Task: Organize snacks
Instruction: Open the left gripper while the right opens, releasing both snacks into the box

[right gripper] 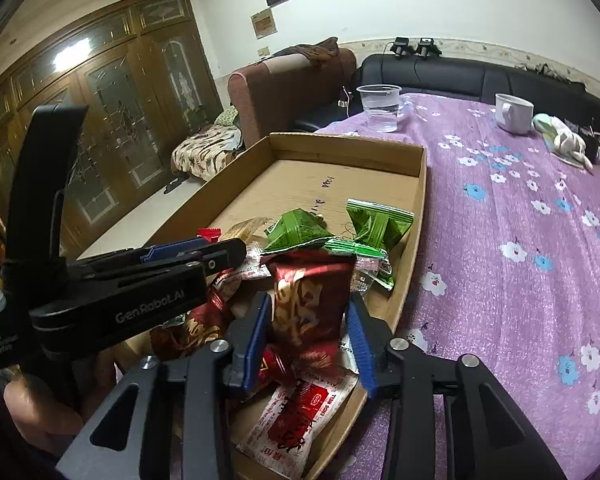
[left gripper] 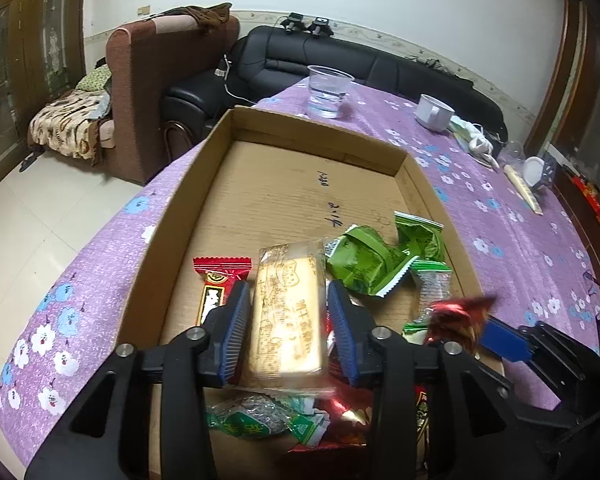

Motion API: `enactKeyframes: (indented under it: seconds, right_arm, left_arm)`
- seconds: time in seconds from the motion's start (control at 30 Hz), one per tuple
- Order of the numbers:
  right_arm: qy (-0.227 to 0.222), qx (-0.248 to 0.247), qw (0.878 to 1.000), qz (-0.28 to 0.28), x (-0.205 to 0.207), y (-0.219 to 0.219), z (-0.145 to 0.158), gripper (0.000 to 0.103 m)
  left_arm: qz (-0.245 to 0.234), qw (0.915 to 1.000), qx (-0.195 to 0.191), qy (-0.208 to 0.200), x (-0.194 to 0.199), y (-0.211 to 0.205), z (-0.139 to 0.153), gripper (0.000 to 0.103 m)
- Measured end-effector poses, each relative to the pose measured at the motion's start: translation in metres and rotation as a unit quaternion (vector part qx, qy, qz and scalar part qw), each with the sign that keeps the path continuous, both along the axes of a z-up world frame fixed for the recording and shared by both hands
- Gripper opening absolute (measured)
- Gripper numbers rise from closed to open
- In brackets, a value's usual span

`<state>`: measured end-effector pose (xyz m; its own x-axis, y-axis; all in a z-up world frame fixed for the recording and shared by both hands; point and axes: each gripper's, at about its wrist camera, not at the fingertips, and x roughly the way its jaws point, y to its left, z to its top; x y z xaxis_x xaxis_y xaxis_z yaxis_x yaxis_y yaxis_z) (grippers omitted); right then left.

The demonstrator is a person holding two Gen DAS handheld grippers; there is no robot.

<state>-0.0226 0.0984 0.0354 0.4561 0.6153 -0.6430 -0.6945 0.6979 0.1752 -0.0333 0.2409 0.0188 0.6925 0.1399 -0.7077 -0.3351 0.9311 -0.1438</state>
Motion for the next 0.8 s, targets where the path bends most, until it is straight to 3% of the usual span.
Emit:
enactKeyframes:
  seconds: [0.03,0.13,0.37,0.63,0.8]
  right_arm:
    - [-0.007,-0.001,1.000,-0.004,-0.002,-0.001,0.002,0.053]
    - [-0.018,0.012,1.000,-0.010,-0.004,-0.006,0.007,0.064]
    - [-0.014,0.034,0.999,-0.028,0.000,-0.017,0.013,0.065]
    - [-0.016,0.042,0.998,-0.044,0.002,-0.024,0.017,0.067]
    - [-0.021,0.042,0.996,-0.073,0.007,-0.031,0.020,0.071]
  left_arm:
    - [0.003,1.0000,0.003,0.001,0.000,0.000,0.000,0.045]
    - [0.007,0.9999,0.011,0.003,0.000,-0.001,0.000,0.047]
    - [0.019,0.9994,0.027,0.001,-0.003,-0.002,0.003,0.057]
    - [0.028,0.9989,0.038,0.002,-0.003,-0.003,0.004,0.059]
    - [0.041,0.9979,0.046,-0.018,-0.015,-0.008,0.011,0.081]
